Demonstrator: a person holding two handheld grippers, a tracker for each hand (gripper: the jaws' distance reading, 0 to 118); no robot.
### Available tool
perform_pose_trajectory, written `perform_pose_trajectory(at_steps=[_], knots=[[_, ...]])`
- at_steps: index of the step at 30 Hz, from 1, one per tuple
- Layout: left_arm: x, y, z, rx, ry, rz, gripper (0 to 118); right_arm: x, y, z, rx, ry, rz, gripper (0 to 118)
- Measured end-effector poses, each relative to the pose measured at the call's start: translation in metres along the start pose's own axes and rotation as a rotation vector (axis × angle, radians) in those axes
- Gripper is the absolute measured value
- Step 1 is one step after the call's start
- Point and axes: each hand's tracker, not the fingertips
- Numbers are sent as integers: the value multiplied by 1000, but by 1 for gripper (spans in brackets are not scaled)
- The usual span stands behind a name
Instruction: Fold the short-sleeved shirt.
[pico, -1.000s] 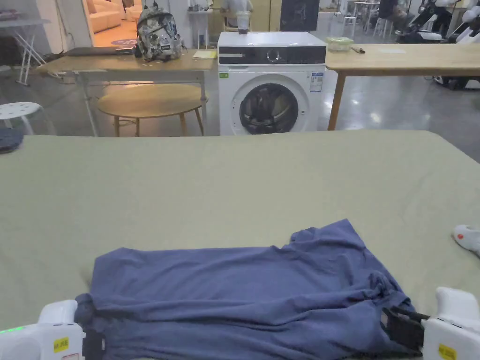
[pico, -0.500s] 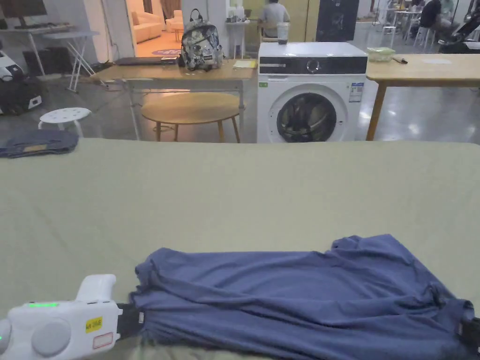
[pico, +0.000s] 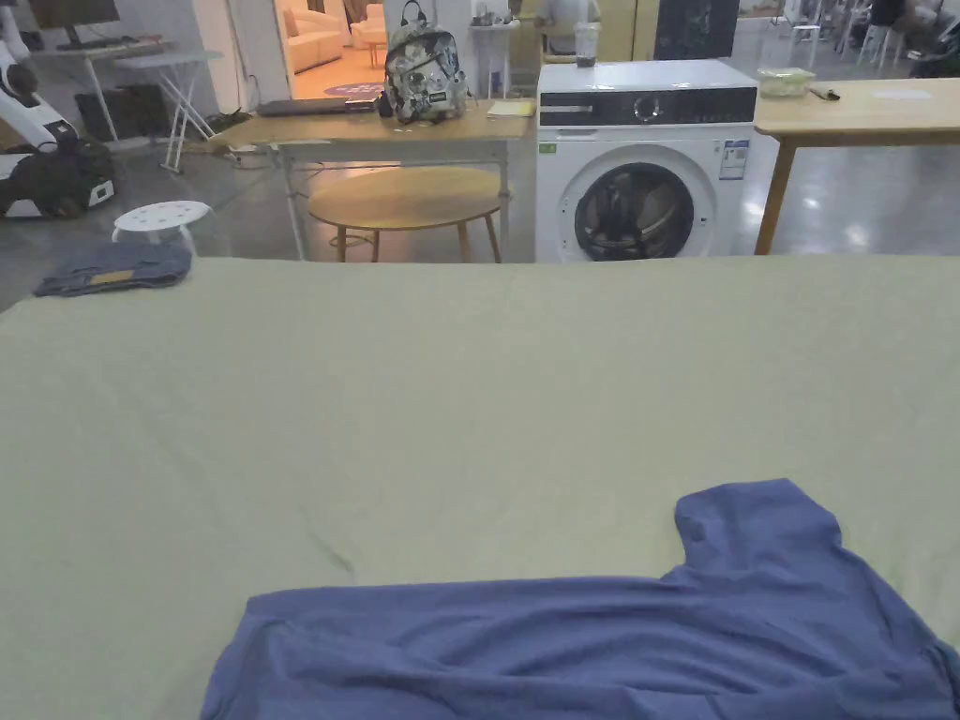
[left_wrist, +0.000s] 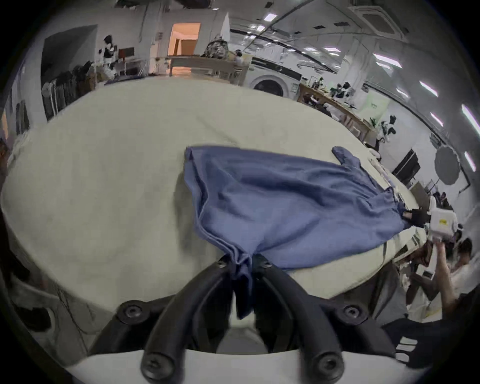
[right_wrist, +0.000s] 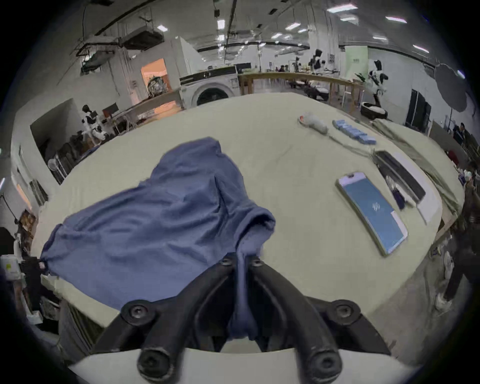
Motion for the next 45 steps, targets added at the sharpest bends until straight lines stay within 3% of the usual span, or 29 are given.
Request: perform_pose_trajectory(at_steps=[2, 3, 8, 15, 16, 17, 18, 19, 20, 23, 32, 33, 35, 36, 37, 38, 44, 45], knots=[[-4, -10, -2, -11, 49, 58, 80, 0, -7, -9, -44, -43, 40, 44], [-8, -13, 0, -4, 20, 89, 86, -1, -11, -12, -57, -106, 61, 48], [-2, -3, 37, 242, -47, 113, 86, 9, -3, 6, 85, -17, 20, 48], [66, 44, 88, 500, 67, -105, 85, -42, 37, 59, 300, 102, 119, 48], [73, 46, 90, 514, 68, -124, 80, -46, 39, 62, 308, 118, 126, 48], [84, 46, 89, 533, 77, -144, 58, -52, 41, 63, 303, 144, 134, 46], [89, 47, 86, 545, 71, -167, 28, -59, 41, 63, 303, 173, 144, 35], [92, 48, 82, 523, 64, -159, 0, -64, 40, 63, 306, 188, 156, 16], [95, 49, 75, 505, 65, -155, 0, -68, 37, 56, 301, 182, 172, 0], [101, 46, 61, 462, -18, -141, 0, -83, 31, 49, 267, 189, 236, 0], [73, 82, 43, 394, 25, -79, 0, -85, 29, 44, 261, 212, 237, 0], [65, 98, 34, 308, 30, -37, 14, -82, 29, 43, 259, 215, 231, 0], [43, 118, 6, 225, 67, 34, 20, -77, 27, 37, 238, 231, 194, 0], [29, 129, -12, 187, 37, 61, 34, -74, 26, 32, 224, 242, 181, 0], [23, 139, -30, 144, 16, 87, 55, -72, 25, 29, 212, 238, 178, 0], [14, 149, -48, 122, 30, 97, 61, -69, 23, 26, 201, 226, 179, 0], [-20, 184, -143, -124, 181, 128, 62, -46, 14, 16, 134, 165, 153, 0], [-27, 181, -155, -165, 189, 119, 56, -42, 13, 15, 124, 156, 145, 0]])
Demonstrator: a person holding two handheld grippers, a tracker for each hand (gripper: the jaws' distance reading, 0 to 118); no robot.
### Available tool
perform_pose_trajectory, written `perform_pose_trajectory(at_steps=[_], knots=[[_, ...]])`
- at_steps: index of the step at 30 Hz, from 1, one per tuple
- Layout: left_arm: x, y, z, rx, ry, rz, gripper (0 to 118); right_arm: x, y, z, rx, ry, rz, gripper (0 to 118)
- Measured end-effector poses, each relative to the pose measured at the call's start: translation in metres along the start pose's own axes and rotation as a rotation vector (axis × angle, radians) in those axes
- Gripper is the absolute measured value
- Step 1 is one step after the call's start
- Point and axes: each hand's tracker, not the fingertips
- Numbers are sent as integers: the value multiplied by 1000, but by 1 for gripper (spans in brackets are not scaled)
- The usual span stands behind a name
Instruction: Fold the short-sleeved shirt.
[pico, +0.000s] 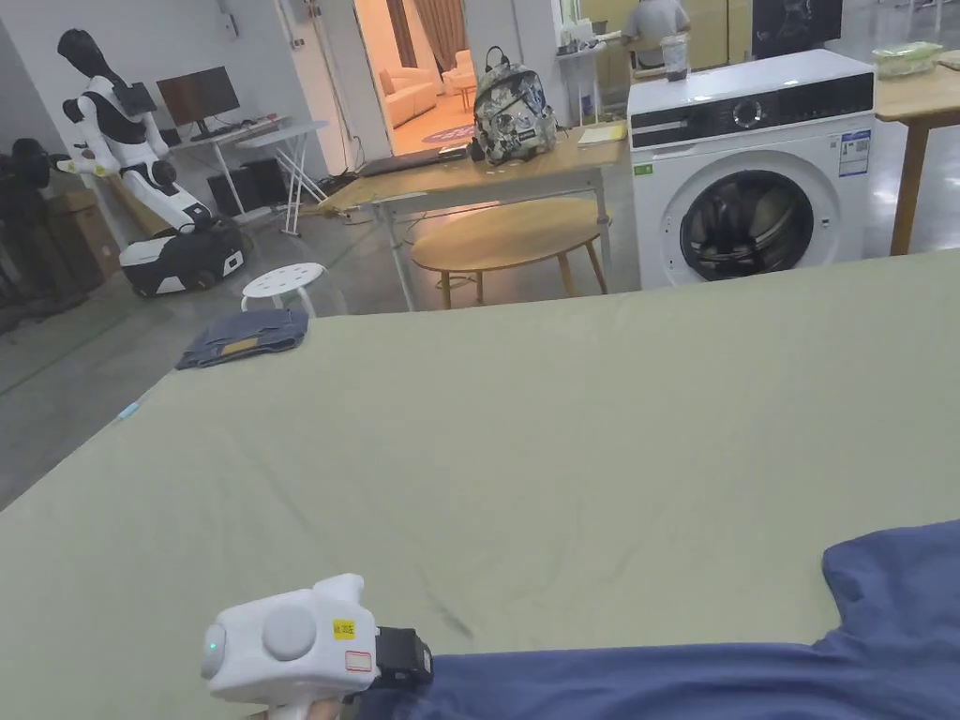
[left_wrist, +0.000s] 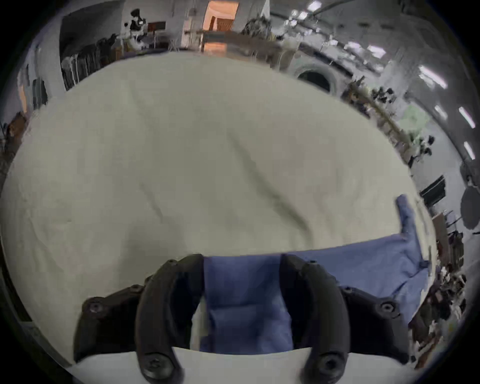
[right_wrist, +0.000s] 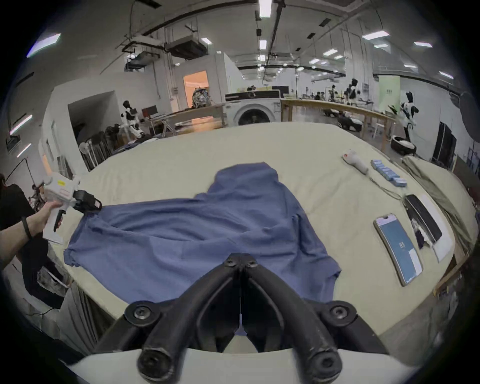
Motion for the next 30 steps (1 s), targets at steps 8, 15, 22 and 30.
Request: perform_pose_trajectory(at_steps=[8, 15, 22, 30], knots=[[31, -11, 9, 28, 93, -161, 3, 18, 33, -28, -37, -25, 15, 21], [28, -7, -3, -6, 89, -122, 2, 42, 130, -138, -228, -36, 42, 72], [30, -12, 8, -21, 55, -102, 2, 61, 136, -254, -515, -167, 21, 32], [49, -47, 68, 217, 45, -371, 1, 60, 137, -179, -291, -59, -3, 0]])
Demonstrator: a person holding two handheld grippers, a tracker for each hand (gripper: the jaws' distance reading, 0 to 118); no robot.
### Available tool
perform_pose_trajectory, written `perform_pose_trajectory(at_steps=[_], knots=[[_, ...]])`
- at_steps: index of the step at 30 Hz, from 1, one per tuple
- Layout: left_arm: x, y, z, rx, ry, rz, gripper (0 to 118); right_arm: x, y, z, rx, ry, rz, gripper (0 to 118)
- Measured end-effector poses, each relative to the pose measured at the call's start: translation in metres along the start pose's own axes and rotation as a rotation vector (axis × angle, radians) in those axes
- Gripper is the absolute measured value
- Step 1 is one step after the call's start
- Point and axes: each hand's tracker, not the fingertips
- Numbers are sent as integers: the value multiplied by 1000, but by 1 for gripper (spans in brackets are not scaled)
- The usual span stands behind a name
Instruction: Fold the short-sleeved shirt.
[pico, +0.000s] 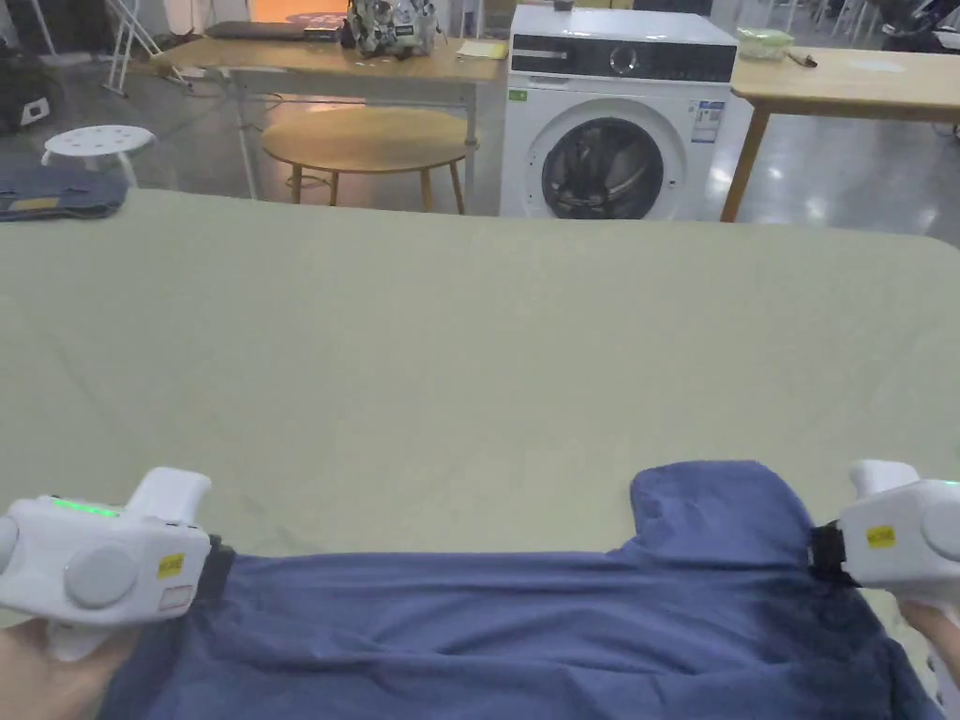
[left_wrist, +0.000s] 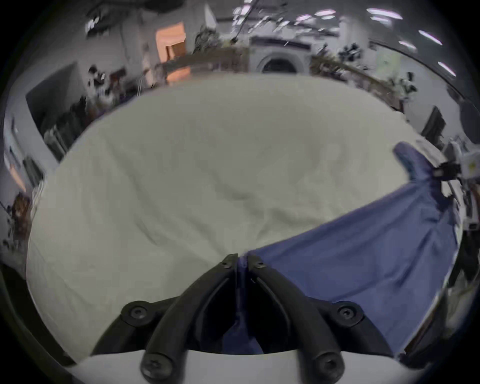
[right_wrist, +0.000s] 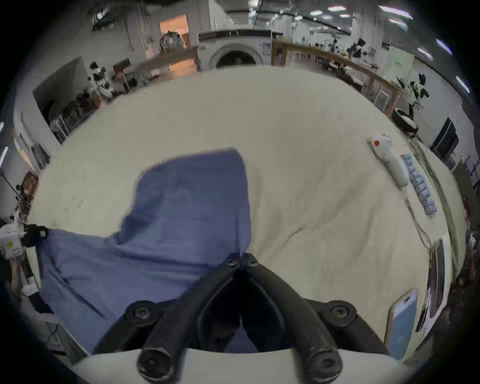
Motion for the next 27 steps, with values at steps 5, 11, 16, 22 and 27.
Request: perform_pose_trajectory(at_steps=[5, 11, 16, 22, 27], knots=[[-2, -31, 89, 149, -122, 77, 1, -3, -64, 97, 145, 41, 35, 0], [-16, -121, 111, 157, -124, 178, 1, 10, -174, 151, 180, 50, -62, 0], [-27, -166, 100, 54, -84, 245, 1, 10, -226, 151, 151, 47, -103, 0], [-25, -168, 92, 97, -106, 299, 3, 3, -236, 140, 142, 22, -95, 0], [-37, -164, 113, 289, -381, 465, 79, 0, -225, 160, 227, 19, -110, 52]])
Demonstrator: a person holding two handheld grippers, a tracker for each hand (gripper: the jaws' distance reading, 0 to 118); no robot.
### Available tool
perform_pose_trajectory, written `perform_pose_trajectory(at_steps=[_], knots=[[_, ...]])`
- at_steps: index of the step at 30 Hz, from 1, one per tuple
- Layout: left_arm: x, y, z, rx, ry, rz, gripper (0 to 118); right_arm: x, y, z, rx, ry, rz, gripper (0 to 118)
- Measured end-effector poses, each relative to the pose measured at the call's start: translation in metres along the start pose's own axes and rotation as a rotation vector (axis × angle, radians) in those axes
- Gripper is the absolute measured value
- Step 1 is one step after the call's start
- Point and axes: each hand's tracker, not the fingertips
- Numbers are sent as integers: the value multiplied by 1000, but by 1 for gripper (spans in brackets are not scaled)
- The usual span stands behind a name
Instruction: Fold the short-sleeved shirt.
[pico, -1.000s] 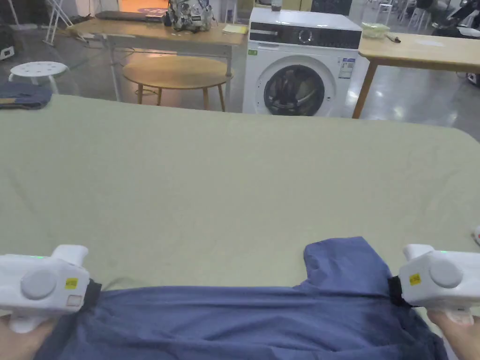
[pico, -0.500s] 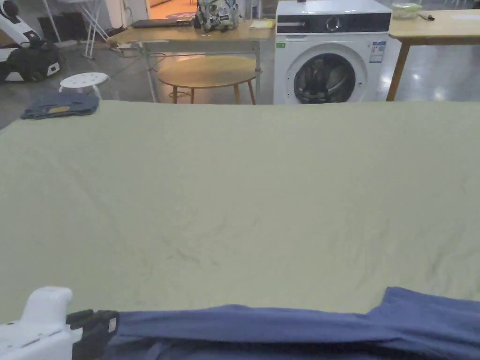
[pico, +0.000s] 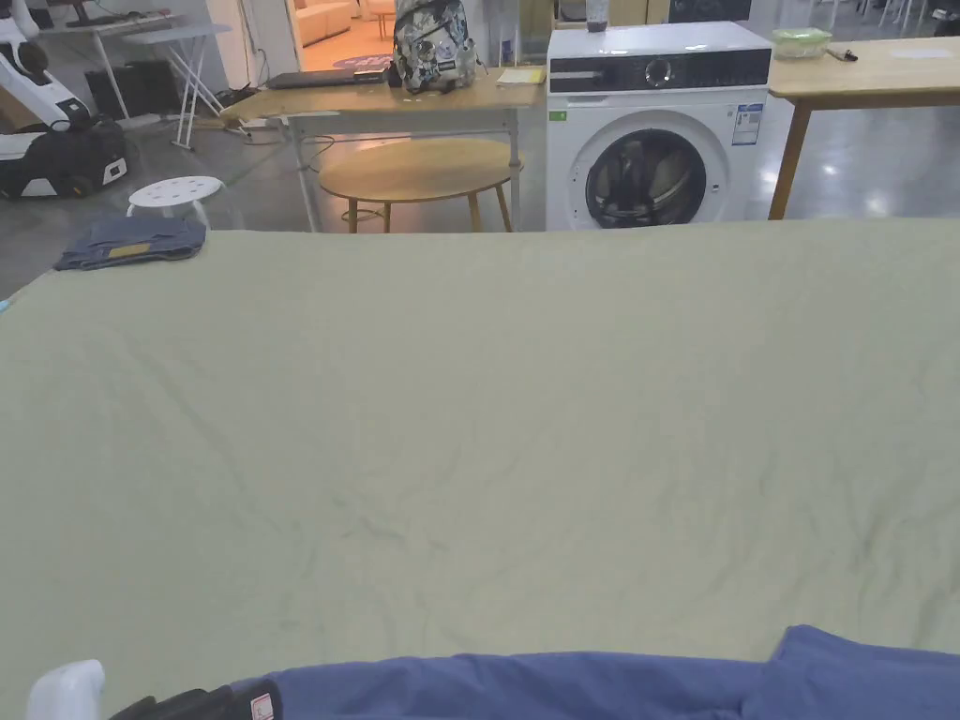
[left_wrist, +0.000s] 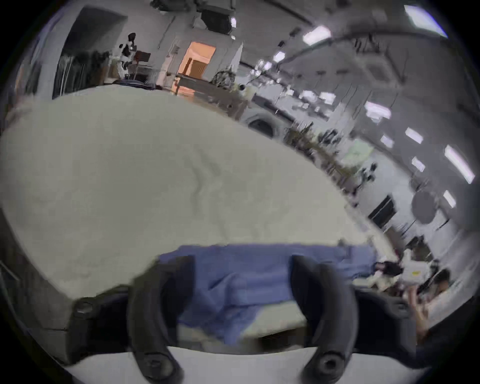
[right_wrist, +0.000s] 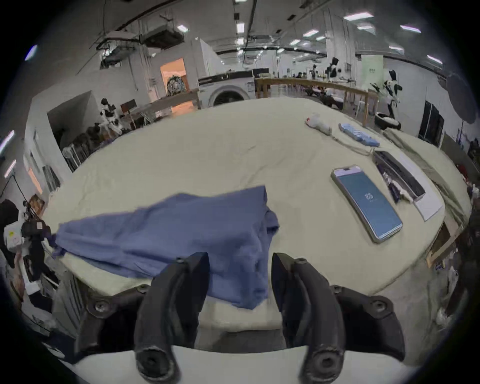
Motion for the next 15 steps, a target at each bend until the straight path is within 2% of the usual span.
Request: perform_pose_trajectory(at_steps=[2, 4, 7, 9, 10, 12, 13, 14, 15], knots=[[16, 9, 7, 66, 39, -20, 79, -9, 11, 10, 70, 21, -23, 52], [54, 16, 13, 105, 67, -56, 79, -26, 23, 16, 120, 34, 3, 52], [81, 24, 12, 136, 85, -79, 78, -52, 39, 15, 146, 71, 67, 52], [101, 23, 3, 147, 194, -155, 73, -69, 44, 7, 167, 94, 121, 51], [106, 22, -2, 156, 215, -184, 63, -73, 44, 1, 166, 96, 133, 48], [97, 17, -14, 136, 189, -204, 13, -85, 46, -11, 163, 87, 144, 17], [99, 17, -18, 127, 174, -197, 0, -89, 47, -16, 159, 91, 149, 8], [100, 17, -23, 115, 156, -189, 0, -90, 45, -24, 156, 92, 151, 7], [95, 17, -27, 122, 150, -182, 0, -93, 46, -29, 145, 99, 151, 1]])
